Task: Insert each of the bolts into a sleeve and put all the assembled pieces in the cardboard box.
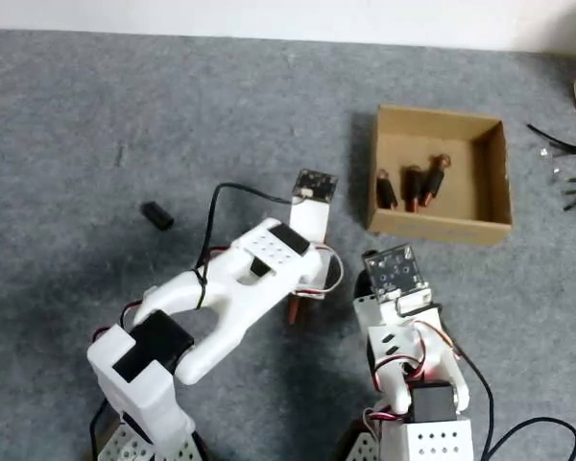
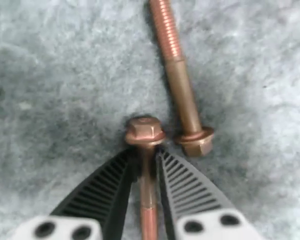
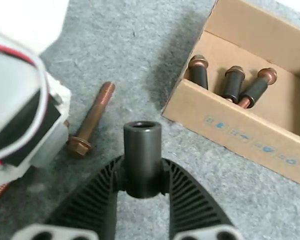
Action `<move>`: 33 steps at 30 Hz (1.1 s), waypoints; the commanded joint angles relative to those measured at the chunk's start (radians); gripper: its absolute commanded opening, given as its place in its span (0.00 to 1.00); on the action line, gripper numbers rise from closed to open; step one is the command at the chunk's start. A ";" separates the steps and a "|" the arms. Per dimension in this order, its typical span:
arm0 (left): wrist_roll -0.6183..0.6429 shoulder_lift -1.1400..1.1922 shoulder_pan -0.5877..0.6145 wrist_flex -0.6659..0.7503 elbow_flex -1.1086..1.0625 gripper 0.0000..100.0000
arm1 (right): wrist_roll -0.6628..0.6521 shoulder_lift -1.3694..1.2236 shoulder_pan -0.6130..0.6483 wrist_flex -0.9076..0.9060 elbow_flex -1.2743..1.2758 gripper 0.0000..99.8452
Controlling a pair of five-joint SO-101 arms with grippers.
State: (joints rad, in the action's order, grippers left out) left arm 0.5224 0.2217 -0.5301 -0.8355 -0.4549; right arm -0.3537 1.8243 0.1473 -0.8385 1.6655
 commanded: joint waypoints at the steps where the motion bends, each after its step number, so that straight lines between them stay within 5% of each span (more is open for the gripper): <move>1: 0.000 -0.007 0.038 -0.017 -0.015 0.00 | 0.002 0.015 0.007 0.041 0.008 0.00; 4: -0.006 -0.074 0.068 0.025 -0.093 0.00 | 0.002 0.015 0.007 0.041 0.008 0.00; 18: -0.135 -0.725 0.160 0.784 -0.776 0.00 | 0.002 0.015 0.142 0.140 0.088 0.00; 33: -0.295 -1.161 0.179 1.471 -1.231 0.00 | 0.002 0.015 0.196 0.160 0.133 0.01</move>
State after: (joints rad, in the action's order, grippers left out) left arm 0.2570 -0.8232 -0.3629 0.4687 -1.6517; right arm -0.3537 1.8243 0.3099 -0.7234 1.6701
